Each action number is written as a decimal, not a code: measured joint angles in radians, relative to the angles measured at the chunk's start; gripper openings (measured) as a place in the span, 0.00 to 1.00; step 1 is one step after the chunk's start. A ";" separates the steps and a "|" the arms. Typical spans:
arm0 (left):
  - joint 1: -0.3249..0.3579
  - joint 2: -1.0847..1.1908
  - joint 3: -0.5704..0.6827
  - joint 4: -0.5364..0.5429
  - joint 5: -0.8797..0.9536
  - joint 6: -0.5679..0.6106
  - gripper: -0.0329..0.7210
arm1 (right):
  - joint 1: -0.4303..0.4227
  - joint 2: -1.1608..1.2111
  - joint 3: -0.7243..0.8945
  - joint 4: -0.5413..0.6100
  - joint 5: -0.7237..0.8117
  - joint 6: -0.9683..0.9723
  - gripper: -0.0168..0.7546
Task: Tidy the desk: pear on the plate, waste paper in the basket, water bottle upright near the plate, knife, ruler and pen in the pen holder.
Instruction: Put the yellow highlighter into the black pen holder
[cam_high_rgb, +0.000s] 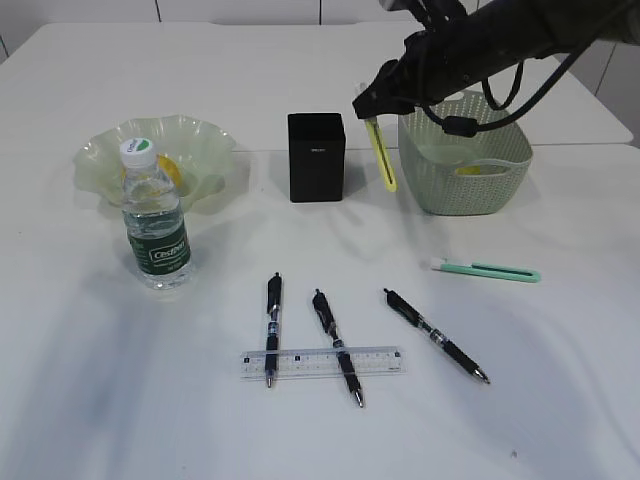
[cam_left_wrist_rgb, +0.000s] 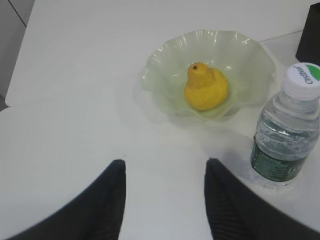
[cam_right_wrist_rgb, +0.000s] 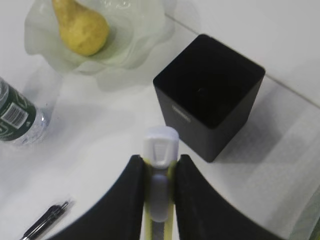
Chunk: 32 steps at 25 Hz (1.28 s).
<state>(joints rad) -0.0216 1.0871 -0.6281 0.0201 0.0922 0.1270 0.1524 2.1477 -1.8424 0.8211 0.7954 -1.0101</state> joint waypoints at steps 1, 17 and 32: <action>0.000 0.000 0.000 0.000 -0.002 0.000 0.52 | 0.000 0.000 0.000 0.016 -0.021 -0.023 0.19; 0.000 0.000 0.000 0.000 -0.062 0.000 0.51 | 0.000 0.002 0.000 0.307 -0.148 -0.342 0.19; 0.000 0.000 0.000 0.000 -0.092 0.000 0.51 | 0.007 0.063 0.000 0.687 -0.198 -0.690 0.19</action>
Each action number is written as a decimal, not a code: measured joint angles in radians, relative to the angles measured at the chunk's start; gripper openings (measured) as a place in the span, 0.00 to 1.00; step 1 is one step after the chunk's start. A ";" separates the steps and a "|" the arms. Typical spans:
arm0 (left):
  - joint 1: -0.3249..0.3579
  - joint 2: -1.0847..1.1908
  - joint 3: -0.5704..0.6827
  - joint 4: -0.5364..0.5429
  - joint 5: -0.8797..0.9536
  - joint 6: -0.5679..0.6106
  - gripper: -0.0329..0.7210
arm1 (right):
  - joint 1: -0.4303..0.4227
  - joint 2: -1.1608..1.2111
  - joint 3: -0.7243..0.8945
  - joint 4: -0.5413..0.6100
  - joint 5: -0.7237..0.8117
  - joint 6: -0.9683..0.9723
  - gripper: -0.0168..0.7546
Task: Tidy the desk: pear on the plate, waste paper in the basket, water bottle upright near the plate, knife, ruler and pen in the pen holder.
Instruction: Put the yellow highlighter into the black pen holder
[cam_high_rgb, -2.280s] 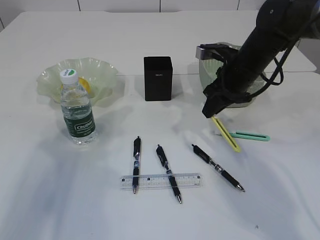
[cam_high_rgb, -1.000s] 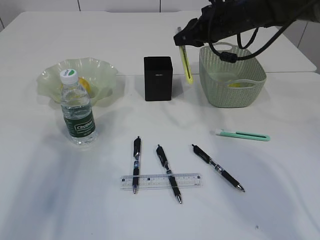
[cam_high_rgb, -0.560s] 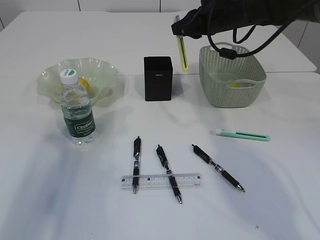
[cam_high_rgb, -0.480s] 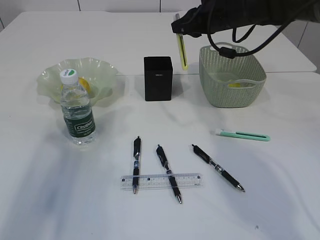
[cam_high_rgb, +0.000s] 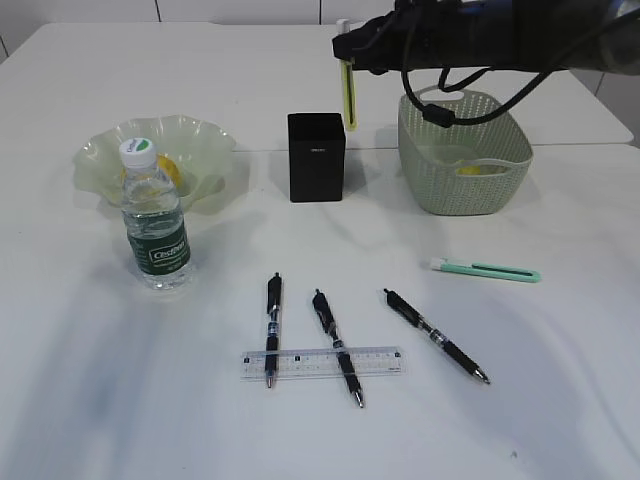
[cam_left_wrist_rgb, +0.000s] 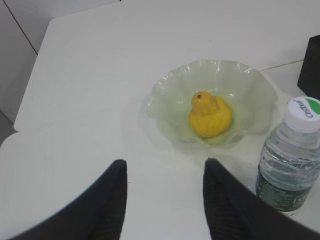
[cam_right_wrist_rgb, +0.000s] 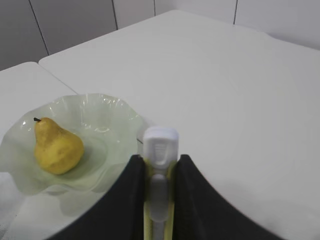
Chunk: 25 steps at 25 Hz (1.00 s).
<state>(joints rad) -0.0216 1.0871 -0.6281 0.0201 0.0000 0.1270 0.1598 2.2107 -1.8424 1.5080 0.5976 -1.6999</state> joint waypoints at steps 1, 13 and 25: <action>0.000 0.000 0.000 0.000 0.000 0.000 0.51 | 0.005 0.002 0.000 0.035 -0.009 -0.040 0.19; 0.000 0.000 0.000 0.000 0.000 0.000 0.51 | 0.056 0.008 0.000 0.250 -0.126 -0.301 0.19; 0.000 0.000 0.000 0.000 0.000 0.000 0.51 | 0.076 0.083 -0.052 0.260 -0.153 -0.309 0.19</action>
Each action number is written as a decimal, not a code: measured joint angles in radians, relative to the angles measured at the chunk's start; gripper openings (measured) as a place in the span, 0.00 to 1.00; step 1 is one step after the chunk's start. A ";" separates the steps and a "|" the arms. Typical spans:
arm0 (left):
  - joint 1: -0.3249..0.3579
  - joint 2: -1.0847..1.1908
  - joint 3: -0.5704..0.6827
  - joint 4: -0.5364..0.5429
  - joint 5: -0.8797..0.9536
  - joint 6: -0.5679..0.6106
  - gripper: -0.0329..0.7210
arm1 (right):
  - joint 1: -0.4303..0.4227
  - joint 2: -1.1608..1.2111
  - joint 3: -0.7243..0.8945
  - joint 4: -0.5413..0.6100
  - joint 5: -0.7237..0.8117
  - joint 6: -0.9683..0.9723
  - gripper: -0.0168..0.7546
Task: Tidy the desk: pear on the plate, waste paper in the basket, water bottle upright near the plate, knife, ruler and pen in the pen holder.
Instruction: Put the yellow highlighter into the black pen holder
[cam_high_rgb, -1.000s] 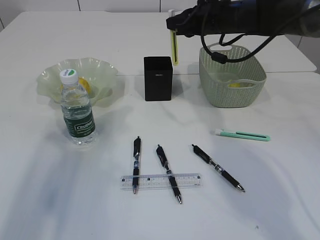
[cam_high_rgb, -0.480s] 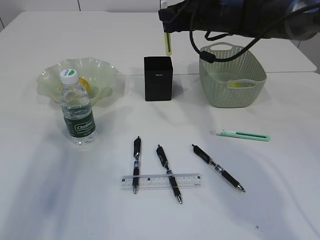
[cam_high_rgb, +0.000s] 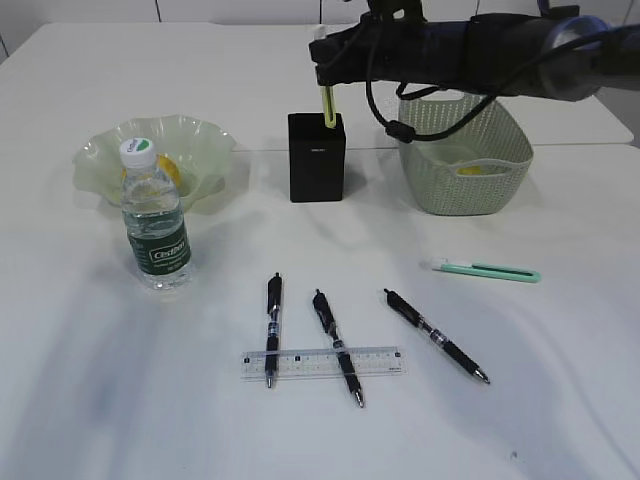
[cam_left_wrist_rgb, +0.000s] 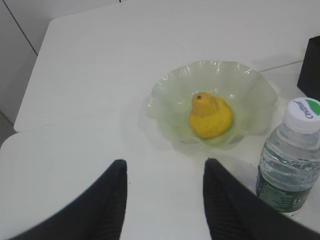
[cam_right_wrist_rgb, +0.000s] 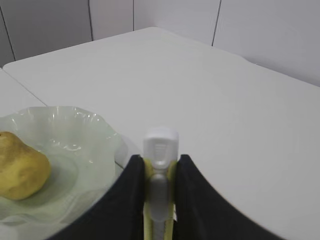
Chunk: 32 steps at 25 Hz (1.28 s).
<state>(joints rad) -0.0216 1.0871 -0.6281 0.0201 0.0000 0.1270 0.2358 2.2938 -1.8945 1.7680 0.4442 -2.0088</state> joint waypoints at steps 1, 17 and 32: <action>0.000 0.000 0.000 0.000 0.000 0.000 0.51 | 0.005 0.008 -0.012 0.000 0.000 -0.002 0.19; 0.000 0.000 0.000 0.000 -0.016 0.000 0.51 | 0.020 0.108 -0.138 0.000 -0.008 -0.022 0.19; 0.000 0.000 0.000 0.000 -0.021 0.000 0.51 | 0.020 0.128 -0.147 0.000 -0.011 -0.007 0.19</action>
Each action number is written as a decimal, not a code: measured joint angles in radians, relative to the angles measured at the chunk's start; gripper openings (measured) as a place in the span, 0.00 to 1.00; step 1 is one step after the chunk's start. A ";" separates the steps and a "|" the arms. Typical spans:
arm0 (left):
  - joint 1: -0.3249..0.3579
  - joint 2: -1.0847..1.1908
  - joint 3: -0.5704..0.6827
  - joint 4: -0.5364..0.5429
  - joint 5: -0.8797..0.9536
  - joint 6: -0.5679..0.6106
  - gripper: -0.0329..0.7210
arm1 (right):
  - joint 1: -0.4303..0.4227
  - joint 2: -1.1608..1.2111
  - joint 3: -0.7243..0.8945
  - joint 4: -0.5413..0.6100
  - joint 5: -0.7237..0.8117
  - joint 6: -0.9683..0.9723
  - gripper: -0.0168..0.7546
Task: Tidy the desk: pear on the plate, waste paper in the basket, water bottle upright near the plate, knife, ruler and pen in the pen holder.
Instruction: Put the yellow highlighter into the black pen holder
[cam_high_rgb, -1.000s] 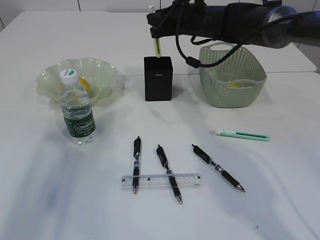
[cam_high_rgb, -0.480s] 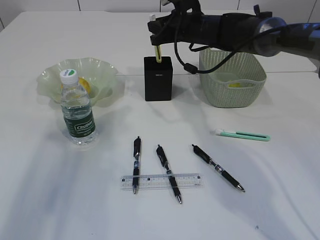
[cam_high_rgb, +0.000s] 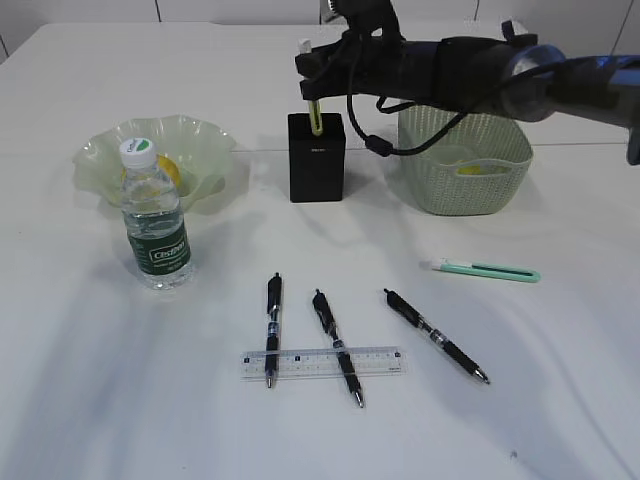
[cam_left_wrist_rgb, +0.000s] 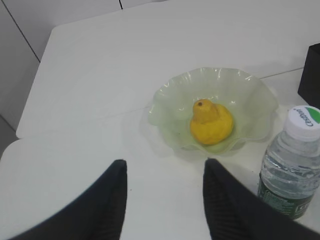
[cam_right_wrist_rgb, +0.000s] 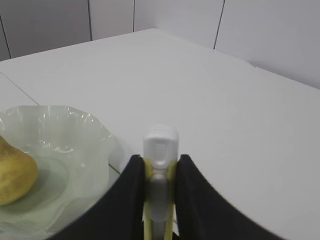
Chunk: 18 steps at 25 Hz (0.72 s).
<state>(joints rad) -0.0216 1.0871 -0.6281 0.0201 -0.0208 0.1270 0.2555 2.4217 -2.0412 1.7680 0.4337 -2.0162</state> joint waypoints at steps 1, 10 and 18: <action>0.000 0.000 0.000 0.000 -0.001 0.000 0.51 | 0.000 0.005 0.000 0.000 -0.002 0.002 0.19; 0.000 0.000 0.000 0.000 -0.004 0.000 0.51 | 0.000 0.028 0.000 0.000 -0.008 0.039 0.19; 0.000 0.000 0.000 0.000 -0.004 0.000 0.51 | 0.000 0.030 0.000 0.000 -0.008 0.051 0.21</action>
<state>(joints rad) -0.0216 1.0871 -0.6281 0.0201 -0.0246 0.1270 0.2555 2.4514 -2.0412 1.7680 0.4256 -1.9656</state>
